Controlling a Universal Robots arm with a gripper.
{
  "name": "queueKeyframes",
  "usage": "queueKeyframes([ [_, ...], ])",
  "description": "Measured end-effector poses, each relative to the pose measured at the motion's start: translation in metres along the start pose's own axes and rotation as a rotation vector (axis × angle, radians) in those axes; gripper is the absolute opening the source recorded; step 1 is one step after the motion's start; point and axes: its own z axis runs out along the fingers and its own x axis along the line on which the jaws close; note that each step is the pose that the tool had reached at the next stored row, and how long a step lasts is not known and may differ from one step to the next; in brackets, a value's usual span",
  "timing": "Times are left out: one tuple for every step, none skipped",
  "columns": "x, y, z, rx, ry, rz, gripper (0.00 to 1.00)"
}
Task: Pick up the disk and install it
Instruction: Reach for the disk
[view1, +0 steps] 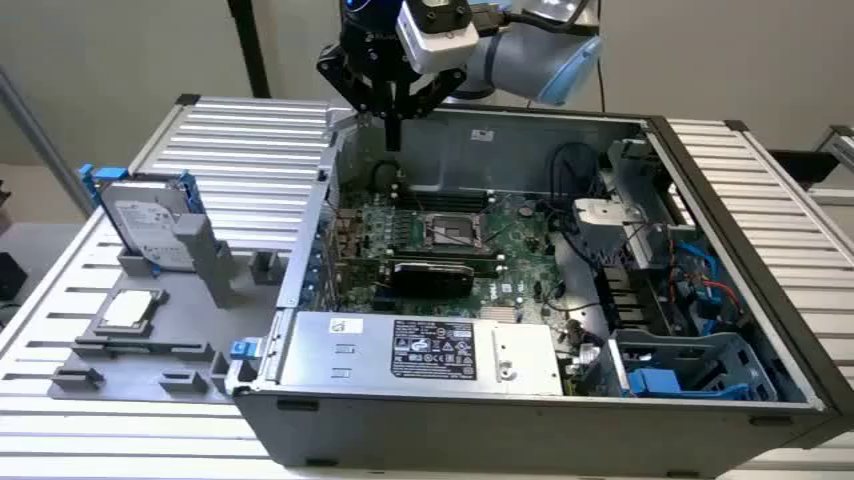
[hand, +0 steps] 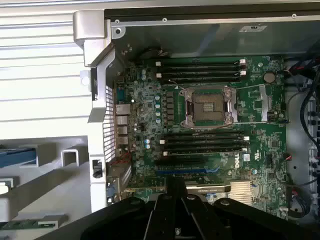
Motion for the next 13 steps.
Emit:
queueKeyframes([
  [0.0, 0.0, 0.0, 0.0001, 0.0, 0.0, 0.0],
  [0.0, 0.0, 0.0, 0.0, 0.0, 0.0, 0.0],
  [0.0, 0.0, 0.0, 0.0, 0.0, 0.0, 0.0],
  [0.0, 0.0, 0.0, 0.0001, 0.0, 0.0, 0.0],
  [0.0, 0.0, 0.0, 0.0, 0.0, 0.0, 0.0],
  [0.0, 0.0, 0.0, 0.0001, 0.0, 0.0, 0.0],
  [0.0, 0.0, 0.0, 0.0, 0.0, 0.0, 0.0],
  [0.0, 0.0, 0.0, 0.0, 0.0, 0.0, 0.0],
  [0.0, 0.0, 0.0, 0.0, 0.0, 0.0, 0.0],
  [0.0, 0.0, 0.0, 0.0, 0.0, 0.0, 0.0],
  [0.0, 0.0, 0.0, 0.0, 0.0, 0.0, 0.0],
  [0.0, 0.0, 0.0, 0.0, 0.0, 0.0, 0.0],
  [0.0001, 0.0, 0.0, 0.0001, 0.0, 0.0, 0.0],
])
